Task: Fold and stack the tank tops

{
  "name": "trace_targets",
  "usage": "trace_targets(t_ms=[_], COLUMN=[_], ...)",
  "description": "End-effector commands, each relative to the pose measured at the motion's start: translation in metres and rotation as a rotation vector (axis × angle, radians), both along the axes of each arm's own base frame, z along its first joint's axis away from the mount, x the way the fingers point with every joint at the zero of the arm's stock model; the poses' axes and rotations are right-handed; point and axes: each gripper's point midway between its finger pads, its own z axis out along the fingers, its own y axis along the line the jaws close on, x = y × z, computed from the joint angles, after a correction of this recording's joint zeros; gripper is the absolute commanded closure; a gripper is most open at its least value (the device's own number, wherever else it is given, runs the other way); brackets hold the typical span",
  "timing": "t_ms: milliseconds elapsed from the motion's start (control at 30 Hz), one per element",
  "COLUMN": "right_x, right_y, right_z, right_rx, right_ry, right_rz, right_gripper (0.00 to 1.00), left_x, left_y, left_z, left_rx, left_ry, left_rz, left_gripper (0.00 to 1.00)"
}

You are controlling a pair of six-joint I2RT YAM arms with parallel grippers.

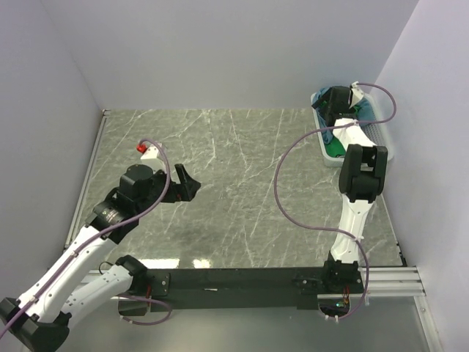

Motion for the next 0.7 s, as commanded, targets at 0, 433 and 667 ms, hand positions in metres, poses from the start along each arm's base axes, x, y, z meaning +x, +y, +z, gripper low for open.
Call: trace_targets(t_ms=[0, 433, 667], right_x=[0.026, 0.04, 0.052], right_y=[-0.008, -0.02, -0.025], right_z=[0.062, 0.087, 0.078], right_rx=[0.019, 0.009, -0.005], right_ry=[-0.196, -0.267, -0.248], right_rz=[-0.017, -0.05, -0.061], right_gripper=[0.13, 0.2, 0.29], left_x=[0.004, 0.005, 0.008], left_y=[-0.005, -0.014, -0.015], left_z=[0.006, -0.005, -0.01], left_rx=[0.001, 0.013, 0.024], left_ry=[-0.027, 0.014, 0.032], left_rz=[-0.033, -0.07, -0.064], left_gripper=[0.01, 0.01, 0.01])
